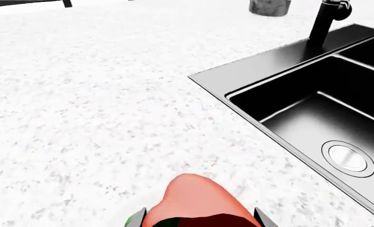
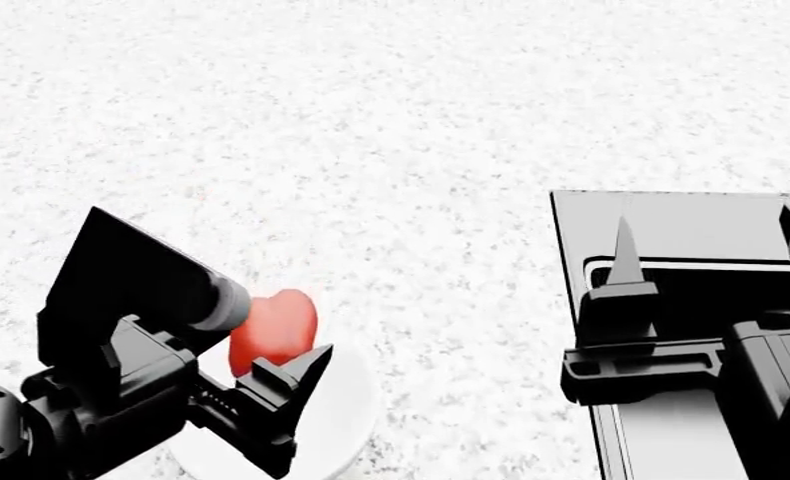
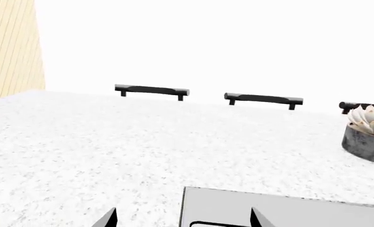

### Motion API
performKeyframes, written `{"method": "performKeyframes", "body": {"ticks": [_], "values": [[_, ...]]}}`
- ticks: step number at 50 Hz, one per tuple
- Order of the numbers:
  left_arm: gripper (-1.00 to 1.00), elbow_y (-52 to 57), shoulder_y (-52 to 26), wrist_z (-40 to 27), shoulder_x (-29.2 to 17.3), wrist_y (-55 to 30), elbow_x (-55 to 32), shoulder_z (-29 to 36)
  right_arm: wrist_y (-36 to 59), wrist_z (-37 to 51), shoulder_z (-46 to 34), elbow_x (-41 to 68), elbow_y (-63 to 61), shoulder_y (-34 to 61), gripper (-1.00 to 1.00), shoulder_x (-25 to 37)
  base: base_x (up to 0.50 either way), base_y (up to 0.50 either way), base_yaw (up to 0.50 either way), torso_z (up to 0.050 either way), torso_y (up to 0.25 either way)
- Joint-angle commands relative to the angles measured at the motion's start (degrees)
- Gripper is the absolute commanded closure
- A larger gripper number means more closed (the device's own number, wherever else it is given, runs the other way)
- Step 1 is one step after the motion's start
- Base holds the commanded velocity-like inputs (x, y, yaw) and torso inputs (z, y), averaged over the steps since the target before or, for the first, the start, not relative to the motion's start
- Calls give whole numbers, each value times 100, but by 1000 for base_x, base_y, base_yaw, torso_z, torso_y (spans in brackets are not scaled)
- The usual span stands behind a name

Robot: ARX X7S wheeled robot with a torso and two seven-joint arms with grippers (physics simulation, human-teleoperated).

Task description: Pick the eggplants and mangos from the sink and place them in one bowl. Place the bell pepper in the other bowl. Then turn off the sink faucet.

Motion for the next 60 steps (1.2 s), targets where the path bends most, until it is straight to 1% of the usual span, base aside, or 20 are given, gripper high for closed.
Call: {"method": "performKeyframes", "body": {"ticks": [1, 12, 17, 20, 24, 26, 27, 29, 30, 31, 32, 33, 35, 37, 41, 45, 50, 55, 57, 60], "values": [[-100, -202, -71, -49, 81, -35, 42, 60, -68, -38, 83, -43, 9, -130, -100, -40, 0, 0, 0, 0, 0], [-100, -295, -209, -172, 86, -95, -143, -14, 31, -17, -2, 37, 105, 172, -100, -57, 0, 0, 0, 0, 0], [-100, -363, -475, -272, 101, -85, -352, -210, 70, -20, -57, 41, 140, 310, -100, -92, 0, 0, 0, 0, 0], [-100, -387, -667, -338, 22, -49, -455, -396, 65, -31, -66, 42, 145, 321, -100, -108, 0, 0, 0, 0, 0], [-100, -100, -714, -113, -213, 181, -60, -492, 75, -60, -109, -54, 175, 444, -100, -142, 0, 0, 0, 0, 0], [-100, 33, -592, -276, -360, 360, 140, -627, 107, -94, -218, -218, 166, 444, -100, -188, 0, 0, 0, 0, 0], [-100, 175, -487, -250, -444, 500, 529, -540, 72, -117, -206, -267, 150, 380, -100, -190, 0, 0, 0, 0, 0], [-100, 228, -270, -311, -607, 721, 897, -571, -23, -142, -143, -354, 127, 230, -100, -183, 0, 0, 0, 0, 0], [-100, 326, -211, -319, -758, 986, 1708, -332, -54, -160, -127, -391, 114, 176, -100, -180, 0, 0, 0, 0, 0], [-100, 307, -69, -437, -793, 1007, 1414, -547, -60, -182, -144, -441, 98, 155, -100, -182, 0, 0, 0, 0, 0], [-100, 450, -6, -459, -916, 1115, 1603, -560, -32, -224, -200, -526, 68, 181, -100, -176, 0, 0, 0, 0, 0], [-100, 412, 51, -688, -921, 1016, 1157, -787, -29, -244, -230, -578, 70, 184, -100, -190, 0, 0, 0, 0, 0], [-100, 558, 155, -767, -1051, 1090, 1210, -870, -45, -284, -262, -655, 81, 171, -100, -216, 0, 0, 0, 0, 0], [-100, 609, 369, -947, -1136, 1137, 984, -1063, -94, -321, -269, -712, 106, 91, -100, -250, 0, 0, 0, 0, 0], [-100, 731, 792, -962, -1324, 1330, 1092, -1152, -75, -217, -223, -675, 86, 93, -100, -204, 0, 0, 0, 0, 0], [-100, 784, 885, -964, -1393, 1410, 1195, -1177, 14, -112, -277, -579, 120, 218, -100, -242, -49, 0, 0, 0, 0], [-100, 924, 1002, -1010, -1495, 1477, 1138, -1281, 98, -43, -298, -467, 110, 373, -100, -230, -414, -2, 0, 0, 0], [-100, 1038, 1204, -1008, -1617, 1549, 1061, -1370, -17, -52, -220, -488, 101, 132, -100, -229, -433, -2, 0, 0, 0], [-100, 1104, 1245, -1005, -1634, 1576, 1059, -1381, -144, -40, -111, -231, 182, 50, -100, -346, -467, -2, 0, 0, 0], [-100, 1127, 1323, -996, -1655, 1614, 1064, -1394, -34, -14, -189, -342, 190, 120, -100, -272, -500, -3, 0, 0, 0]]}}
